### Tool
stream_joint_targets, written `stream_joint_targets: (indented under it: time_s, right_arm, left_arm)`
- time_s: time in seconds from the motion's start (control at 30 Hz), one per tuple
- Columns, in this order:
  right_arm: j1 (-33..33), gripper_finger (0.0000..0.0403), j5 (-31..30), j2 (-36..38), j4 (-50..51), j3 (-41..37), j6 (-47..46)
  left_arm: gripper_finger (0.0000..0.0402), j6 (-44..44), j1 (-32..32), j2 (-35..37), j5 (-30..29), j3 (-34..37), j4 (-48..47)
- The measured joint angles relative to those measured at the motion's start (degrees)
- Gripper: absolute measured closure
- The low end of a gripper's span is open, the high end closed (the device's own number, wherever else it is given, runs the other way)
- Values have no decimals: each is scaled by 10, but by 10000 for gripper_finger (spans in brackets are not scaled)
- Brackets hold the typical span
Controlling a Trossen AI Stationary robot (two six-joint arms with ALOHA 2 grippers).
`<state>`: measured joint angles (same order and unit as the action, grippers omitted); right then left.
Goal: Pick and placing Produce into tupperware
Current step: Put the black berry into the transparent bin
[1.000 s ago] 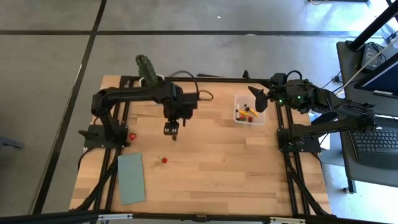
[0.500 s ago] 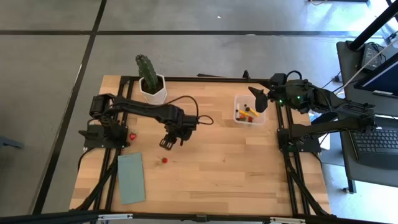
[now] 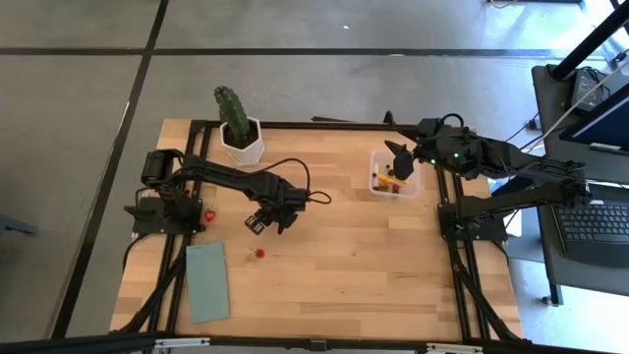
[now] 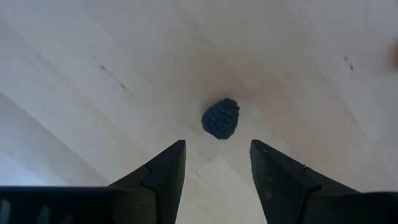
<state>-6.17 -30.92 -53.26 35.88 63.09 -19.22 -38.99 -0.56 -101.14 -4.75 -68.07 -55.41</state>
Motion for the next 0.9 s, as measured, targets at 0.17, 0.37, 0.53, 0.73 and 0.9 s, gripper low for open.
stream_joint_targets:
  time_s: [0.17, 0.37, 0.53, 0.73, 0.9]
  right_arm:
    - [0, 148, 0, -8, 0, 0, 0]
    - [0, 148, 0, -6, 0, 0, 0]
    - [0, 148, 0, -6, 0, 0, 0]
    - [0, 148, 0, -6, 0, 0, 0]
    - [0, 148, 0, -6, 0, 0, 0]
  left_arm:
    - [235, -8, 0, 0, -1, 1, 4]
    - [235, -53, 0, 0, -1, 1, 21]
    - [233, -81, 0, 0, 2, 1, 24]
    - [240, -87, 0, 0, 22, 29, 41]
    - [237, -82, 0, 0, 22, 49, 66]
